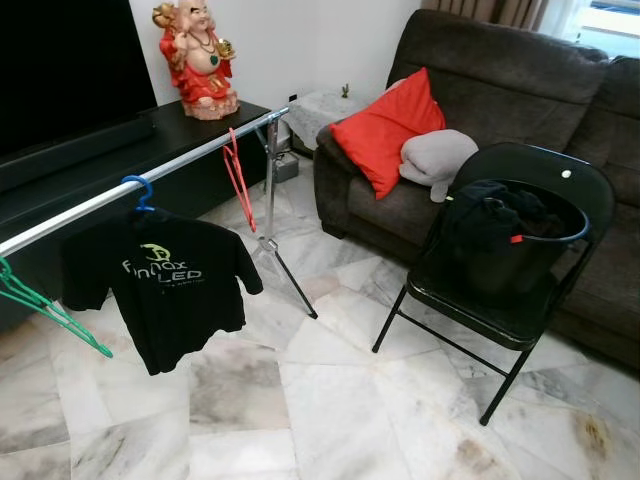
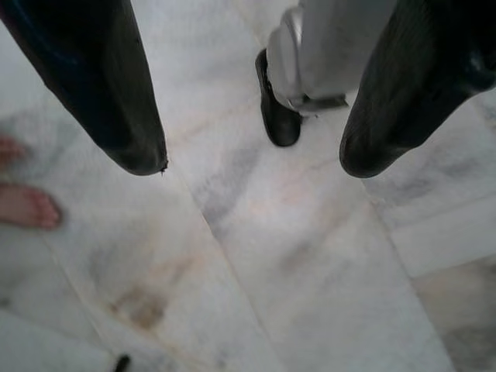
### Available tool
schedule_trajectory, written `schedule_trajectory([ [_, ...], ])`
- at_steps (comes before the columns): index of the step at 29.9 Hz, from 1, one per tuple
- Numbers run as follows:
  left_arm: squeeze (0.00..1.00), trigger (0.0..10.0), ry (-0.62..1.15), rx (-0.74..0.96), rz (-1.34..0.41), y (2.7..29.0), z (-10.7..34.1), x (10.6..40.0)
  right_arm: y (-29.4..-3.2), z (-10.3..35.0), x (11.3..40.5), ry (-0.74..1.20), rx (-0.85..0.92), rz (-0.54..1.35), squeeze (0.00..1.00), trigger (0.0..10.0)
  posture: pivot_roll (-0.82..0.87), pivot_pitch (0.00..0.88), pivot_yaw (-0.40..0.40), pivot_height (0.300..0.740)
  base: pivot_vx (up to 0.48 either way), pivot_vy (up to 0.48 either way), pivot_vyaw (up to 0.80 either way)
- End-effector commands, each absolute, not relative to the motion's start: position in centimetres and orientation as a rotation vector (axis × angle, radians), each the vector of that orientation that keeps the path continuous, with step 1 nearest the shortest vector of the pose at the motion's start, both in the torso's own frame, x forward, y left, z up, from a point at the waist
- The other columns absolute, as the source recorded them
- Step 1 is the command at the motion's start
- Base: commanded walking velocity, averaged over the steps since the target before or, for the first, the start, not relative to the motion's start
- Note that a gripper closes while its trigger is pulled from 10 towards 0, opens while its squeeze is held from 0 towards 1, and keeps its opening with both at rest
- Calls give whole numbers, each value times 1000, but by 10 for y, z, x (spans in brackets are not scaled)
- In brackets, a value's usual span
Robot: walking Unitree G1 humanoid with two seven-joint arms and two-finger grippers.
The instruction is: Hang hanger
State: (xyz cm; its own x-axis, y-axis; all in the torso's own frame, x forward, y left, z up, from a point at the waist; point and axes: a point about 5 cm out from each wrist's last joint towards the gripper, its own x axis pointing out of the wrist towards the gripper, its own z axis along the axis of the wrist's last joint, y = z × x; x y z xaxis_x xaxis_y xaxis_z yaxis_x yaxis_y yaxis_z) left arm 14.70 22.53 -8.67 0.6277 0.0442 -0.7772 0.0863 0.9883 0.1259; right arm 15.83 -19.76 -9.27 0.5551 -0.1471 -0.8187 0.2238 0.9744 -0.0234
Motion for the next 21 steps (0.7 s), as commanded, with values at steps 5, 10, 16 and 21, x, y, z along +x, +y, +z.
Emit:
schedule_trajectory([
  [5, 0, 10000, 923, 160, -40, 224, -90, 139, -197, -93, 158, 953, 89, -223, 0, 10000, 102, 16, 14, 740, 289, 0, 0],
  [10, 0, 10000, 916, 161, -44, 224, -89, 141, -197, -93, 158, 961, 103, -225, 0, 10000, 104, 8, 14, 740, 290, 0, -320],
  [16, 0, 10000, 907, 161, -47, 225, -88, 143, -196, -92, 159, 948, 95, -216, 0, 10000, 106, 5, 16, 740, 289, 0, -372],
  [21, 0, 10000, 899, 162, -51, 225, -88, 144, -195, -92, 161, 936, 98, -219, 0, 10000, 105, 8, 19, 740, 289, 0, 0],
])
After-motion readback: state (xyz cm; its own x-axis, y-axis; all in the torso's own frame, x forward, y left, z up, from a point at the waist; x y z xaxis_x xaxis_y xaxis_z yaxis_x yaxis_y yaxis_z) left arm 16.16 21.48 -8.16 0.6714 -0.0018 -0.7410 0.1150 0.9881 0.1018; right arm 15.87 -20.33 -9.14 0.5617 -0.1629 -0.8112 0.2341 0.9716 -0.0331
